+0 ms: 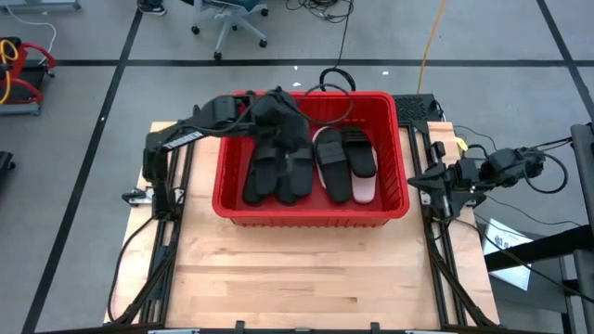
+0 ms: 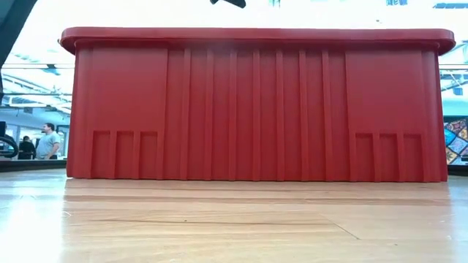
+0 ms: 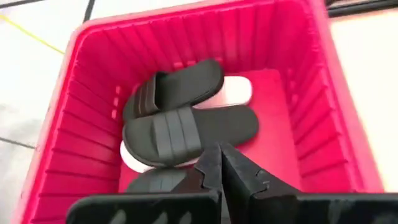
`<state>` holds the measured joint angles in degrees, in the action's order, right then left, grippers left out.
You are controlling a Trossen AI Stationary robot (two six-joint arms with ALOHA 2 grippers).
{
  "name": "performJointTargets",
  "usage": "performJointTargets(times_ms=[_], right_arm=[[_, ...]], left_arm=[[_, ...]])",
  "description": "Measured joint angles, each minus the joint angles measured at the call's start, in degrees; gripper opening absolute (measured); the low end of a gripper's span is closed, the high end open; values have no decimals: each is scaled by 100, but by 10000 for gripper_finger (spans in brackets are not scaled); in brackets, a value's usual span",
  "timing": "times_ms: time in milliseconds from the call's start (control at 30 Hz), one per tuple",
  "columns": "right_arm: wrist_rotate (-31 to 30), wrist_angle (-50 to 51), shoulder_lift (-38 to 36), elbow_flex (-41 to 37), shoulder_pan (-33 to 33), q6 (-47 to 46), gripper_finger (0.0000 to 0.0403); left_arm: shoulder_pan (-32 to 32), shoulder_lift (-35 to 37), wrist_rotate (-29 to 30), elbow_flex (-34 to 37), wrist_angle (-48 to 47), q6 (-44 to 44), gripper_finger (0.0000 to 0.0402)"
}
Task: Pick and place slides into bin
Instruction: Return to Home Position
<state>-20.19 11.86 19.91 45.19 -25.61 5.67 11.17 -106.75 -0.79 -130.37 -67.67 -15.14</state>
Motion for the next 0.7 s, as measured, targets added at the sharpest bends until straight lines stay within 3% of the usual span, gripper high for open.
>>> performJointTargets(times_ms=[167, 300, 567, 700], right_arm=[[111, 502, -309, 2, 0, -161, 1], [287, 841, -480, 0, 2, -278, 1], [1012, 1177, -639, -2, 2, -281, 0], [993, 1292, -664, -2, 2, -176, 0]], left_arm=[[12, 368, -69, 15, -409, -39, 2], [21, 796, -60, 485, -369, 32, 3], [38, 2665, 224, 3170, 1472, 717, 2], [0, 3683, 244, 4446, 2483, 1074, 4]])
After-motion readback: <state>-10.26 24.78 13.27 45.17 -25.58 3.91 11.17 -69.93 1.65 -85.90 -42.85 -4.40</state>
